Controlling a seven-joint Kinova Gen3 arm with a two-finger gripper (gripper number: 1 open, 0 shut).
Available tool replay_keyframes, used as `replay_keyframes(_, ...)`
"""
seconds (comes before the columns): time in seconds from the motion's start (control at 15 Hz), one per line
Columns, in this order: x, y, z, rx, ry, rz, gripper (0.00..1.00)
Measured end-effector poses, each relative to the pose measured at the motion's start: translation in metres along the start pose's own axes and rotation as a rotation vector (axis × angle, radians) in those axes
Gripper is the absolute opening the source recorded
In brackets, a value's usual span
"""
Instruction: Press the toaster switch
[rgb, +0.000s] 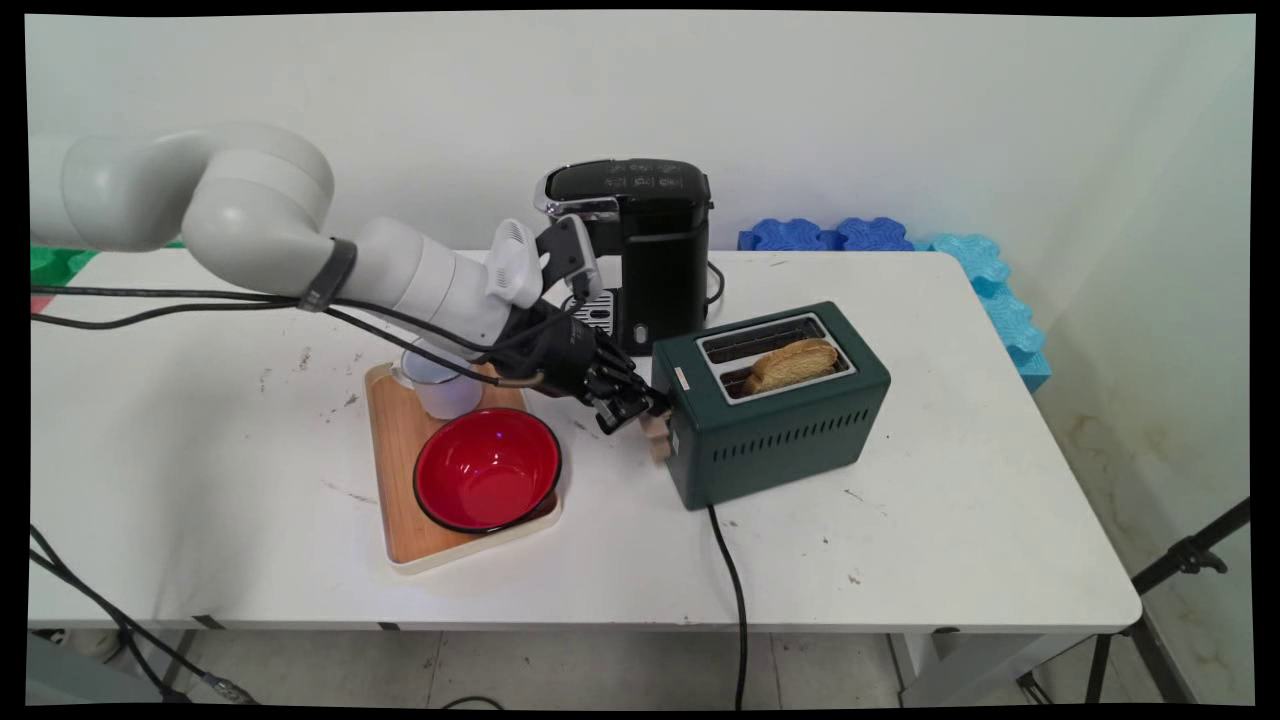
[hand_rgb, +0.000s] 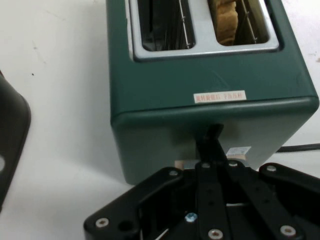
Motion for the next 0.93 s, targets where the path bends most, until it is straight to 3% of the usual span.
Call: replay_keyframes(0.93, -0.014, 0.002, 0.010, -0.003, 0.000, -0.018, 0.00)
